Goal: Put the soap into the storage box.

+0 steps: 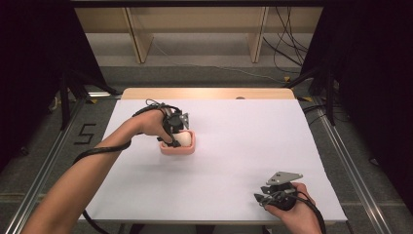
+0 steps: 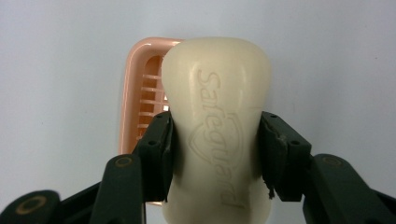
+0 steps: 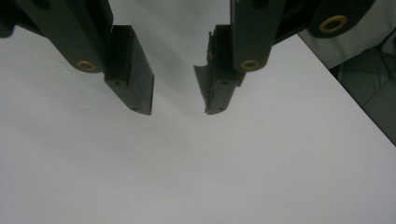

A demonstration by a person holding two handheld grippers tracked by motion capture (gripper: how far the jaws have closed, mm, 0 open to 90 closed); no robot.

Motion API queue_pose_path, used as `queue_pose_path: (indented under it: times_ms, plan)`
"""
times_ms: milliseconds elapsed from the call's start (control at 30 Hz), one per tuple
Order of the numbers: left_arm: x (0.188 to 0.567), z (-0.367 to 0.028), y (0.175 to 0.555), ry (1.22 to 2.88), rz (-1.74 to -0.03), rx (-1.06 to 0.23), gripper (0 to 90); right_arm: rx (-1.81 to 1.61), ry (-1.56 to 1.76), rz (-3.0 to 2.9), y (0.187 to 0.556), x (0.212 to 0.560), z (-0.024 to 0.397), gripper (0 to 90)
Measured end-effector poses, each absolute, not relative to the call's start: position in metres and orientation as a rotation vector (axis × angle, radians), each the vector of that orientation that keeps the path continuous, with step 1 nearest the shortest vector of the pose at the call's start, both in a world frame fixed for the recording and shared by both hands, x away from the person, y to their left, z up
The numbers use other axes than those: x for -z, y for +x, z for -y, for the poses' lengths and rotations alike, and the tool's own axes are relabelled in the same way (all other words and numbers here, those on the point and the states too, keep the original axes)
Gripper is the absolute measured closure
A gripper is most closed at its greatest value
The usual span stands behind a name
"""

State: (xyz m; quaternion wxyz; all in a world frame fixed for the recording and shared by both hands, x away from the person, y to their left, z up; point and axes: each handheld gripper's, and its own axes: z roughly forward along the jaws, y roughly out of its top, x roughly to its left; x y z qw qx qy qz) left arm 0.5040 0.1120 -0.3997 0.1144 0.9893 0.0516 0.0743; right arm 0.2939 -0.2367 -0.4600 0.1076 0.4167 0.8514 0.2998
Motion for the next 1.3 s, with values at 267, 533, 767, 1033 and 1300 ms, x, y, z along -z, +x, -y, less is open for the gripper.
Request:
queue_pose_path:
  times_ms: [267, 533, 767, 1033, 1300]
  plan:
    - [0.402, -0.112, 0.506, 2.896, -0.159, -0.225, 49.2, -0.882, 1.228, -2.508, 0.294, 0.46, 0.237, 62.1]
    - [0.403, -0.111, 0.51, 2.891, -0.164, -0.249, 49.2, -0.882, 1.228, -2.511, 0.294, 0.46, 0.237, 62.0]
    - [0.408, -0.111, 0.513, 2.896, -0.173, -0.268, 49.2, -0.885, 1.235, -2.507, 0.293, 0.46, 0.236, 62.0]
    - [0.41, -0.111, 0.516, 2.894, -0.181, -0.275, 49.2, -0.876, 1.232, -2.512, 0.293, 0.459, 0.237, 62.0]
    - [0.413, -0.112, 0.52, 2.887, -0.194, -0.295, 49.2, -0.886, 1.231, -2.51, 0.293, 0.46, 0.236, 62.0]
